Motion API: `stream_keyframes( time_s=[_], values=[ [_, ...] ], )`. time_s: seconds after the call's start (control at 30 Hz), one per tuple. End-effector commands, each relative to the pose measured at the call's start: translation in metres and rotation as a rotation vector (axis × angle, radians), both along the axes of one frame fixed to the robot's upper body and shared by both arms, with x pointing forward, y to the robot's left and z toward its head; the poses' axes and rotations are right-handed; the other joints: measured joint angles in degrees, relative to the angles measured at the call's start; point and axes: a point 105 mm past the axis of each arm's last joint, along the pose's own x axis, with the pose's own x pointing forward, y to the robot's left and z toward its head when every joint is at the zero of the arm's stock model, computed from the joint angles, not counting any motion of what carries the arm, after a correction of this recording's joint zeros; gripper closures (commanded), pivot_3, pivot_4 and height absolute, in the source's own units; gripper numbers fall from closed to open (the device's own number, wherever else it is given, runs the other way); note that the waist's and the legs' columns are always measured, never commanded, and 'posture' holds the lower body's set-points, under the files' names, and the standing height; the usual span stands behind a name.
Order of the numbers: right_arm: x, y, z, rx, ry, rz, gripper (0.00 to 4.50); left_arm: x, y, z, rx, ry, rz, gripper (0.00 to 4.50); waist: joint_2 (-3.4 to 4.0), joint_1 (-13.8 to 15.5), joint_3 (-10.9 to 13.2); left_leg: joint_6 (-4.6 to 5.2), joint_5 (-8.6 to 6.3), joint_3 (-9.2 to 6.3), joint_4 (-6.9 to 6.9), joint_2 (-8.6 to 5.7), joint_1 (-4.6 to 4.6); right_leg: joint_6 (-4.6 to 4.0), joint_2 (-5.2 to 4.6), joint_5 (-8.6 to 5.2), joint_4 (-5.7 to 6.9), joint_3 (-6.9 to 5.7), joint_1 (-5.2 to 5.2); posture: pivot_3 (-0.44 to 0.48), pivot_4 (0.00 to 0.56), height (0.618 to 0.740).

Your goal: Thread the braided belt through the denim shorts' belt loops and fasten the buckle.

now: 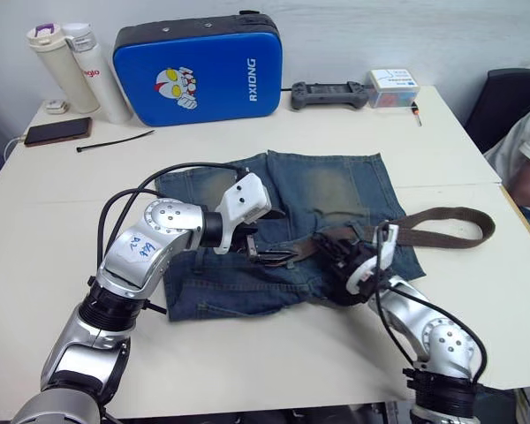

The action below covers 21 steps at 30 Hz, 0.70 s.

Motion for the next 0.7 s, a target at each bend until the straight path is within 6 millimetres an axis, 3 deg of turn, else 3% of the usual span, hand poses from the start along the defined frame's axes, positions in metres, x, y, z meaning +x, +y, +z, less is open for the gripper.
stream_keyframes(
  time_s=[0.03, 0.3, 0.4, 0.5, 0.63, 0.7],
  values=[
    [-0.009, 0.045, 0.012, -0.026, -0.064, 0.184, 4.41, -0.003, -0.003, 0.011, 0.0, -0.053, -0.022, 0.0, 0.02, -0.1, 0.0, -0.02, 0.01, 0.0, 0.0, 0.0, 0.0, 0.0, 0.01, 0.0, 0.01, 0.01, -0.04, 0.0, 0.15, 0.74],
    [-0.015, 0.045, 0.009, -0.104, -0.099, 0.238, 4.41, -0.003, -0.004, 0.009, -0.002, -0.049, -0.024, 0.0, 0.02, 0.3, 0.0, -0.06, 0.04, -0.01, 0.01, 0.0, -0.05, 0.0, 0.0, 0.0, 0.0, 0.0, -0.05, 0.0, 0.15, 0.74],
    [-0.016, 0.029, 0.014, -0.153, -0.126, 0.217, 3.35, -0.003, -0.005, 0.009, -0.004, -0.048, -0.026, 0.0, 0.03, 0.3, 0.0, -0.06, 0.03, -0.01, 0.01, 0.0, -0.06, 0.0, 0.0, 0.0, 0.0, -0.01, -0.05, 0.0, 0.15, 0.74],
    [-0.022, 0.017, 0.017, -0.212, -0.148, 0.228, 1.9, -0.003, -0.004, 0.009, -0.005, -0.047, -0.026, 0.0, 0.03, 0.4, 0.0, -0.06, 0.03, -0.01, 0.05, -0.01, -0.11, 0.0, -0.01, 0.0, 0.0, -0.01, -0.04, 0.0, 0.15, 0.74],
    [-0.041, -0.015, 0.027, -0.44, -0.245, 0.303, 0.06, -0.001, 0.002, 0.009, 0.004, -0.048, -0.019, 0.0, 0.04, 0.7, 0.1, 0.04, -0.01, -0.03, 0.1, -0.03, -0.12, 0.01, -0.04, 0.0, -0.05, -0.03, 0.0, 0.0, 0.15, 0.74],
    [-0.049, -0.024, 0.035, -0.571, -0.323, 0.361, 0.06, 0.0, 0.005, 0.009, 0.009, -0.05, -0.015, 0.0, 0.01, 0.8, 0.1, 0.1, -0.03, -0.02, 0.12, -0.05, -0.13, 0.01, -0.04, 0.0, -0.17, -0.03, 0.03, 0.0, 0.15, 0.74]
  ],
)
